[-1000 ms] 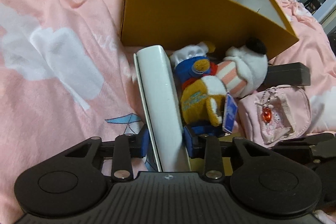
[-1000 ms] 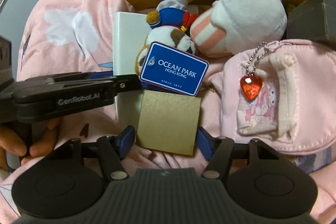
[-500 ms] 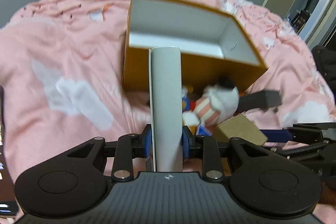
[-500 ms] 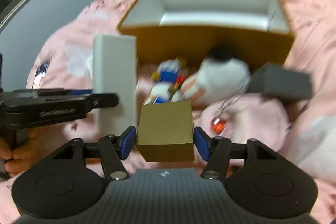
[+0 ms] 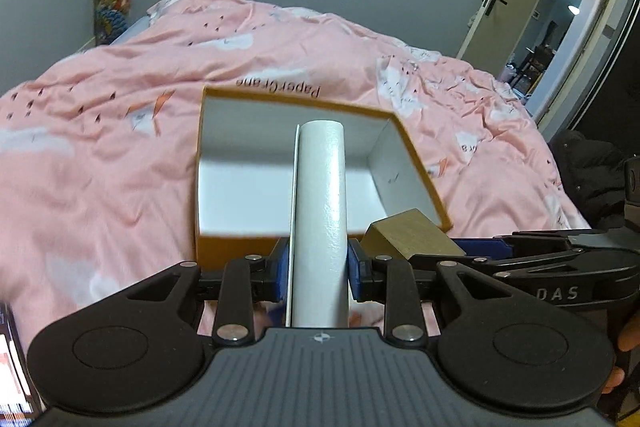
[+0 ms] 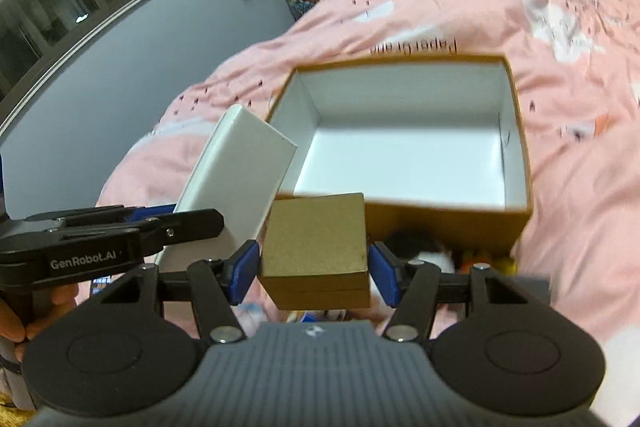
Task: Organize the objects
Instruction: 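Carry the white box and tan cube with both tools over the orange box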
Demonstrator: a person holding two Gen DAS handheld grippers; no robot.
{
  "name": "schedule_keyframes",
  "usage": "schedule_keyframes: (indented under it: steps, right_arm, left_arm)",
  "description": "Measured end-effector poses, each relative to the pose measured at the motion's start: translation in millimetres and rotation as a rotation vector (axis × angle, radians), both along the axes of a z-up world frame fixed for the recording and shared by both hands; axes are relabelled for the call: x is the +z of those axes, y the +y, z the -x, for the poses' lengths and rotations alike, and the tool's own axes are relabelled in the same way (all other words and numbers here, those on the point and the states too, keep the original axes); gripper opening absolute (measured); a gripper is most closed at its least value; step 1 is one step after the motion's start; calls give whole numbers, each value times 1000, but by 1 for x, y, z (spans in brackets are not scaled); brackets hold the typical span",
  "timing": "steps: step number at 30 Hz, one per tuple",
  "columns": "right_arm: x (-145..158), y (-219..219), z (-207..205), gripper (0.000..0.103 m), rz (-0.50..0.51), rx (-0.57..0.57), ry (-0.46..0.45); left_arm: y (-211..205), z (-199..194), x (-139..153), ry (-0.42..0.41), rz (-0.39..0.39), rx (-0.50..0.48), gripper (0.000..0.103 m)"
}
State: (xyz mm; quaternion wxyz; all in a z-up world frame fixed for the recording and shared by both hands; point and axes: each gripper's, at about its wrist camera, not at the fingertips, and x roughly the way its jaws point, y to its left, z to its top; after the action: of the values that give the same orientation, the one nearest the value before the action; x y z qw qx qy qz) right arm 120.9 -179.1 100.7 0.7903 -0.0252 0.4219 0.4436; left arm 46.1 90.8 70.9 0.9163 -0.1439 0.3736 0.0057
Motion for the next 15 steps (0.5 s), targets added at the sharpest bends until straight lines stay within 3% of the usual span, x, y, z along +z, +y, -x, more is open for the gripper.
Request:
schedule_keyframes:
  steps: [9,12,15]
  right_arm:
    - [16,22,-77,62,-42,-79,-43]
    - [5,33,-105,62,-33,-106,-13]
    - [-15,43,-126,62,-1,-120,30]
  left_arm:
    - [17,-84,15,-2,-20,4,32]
    - [20,-124,-5,75,-53,15,32]
    - [17,-155,-37,182,-150,12,32]
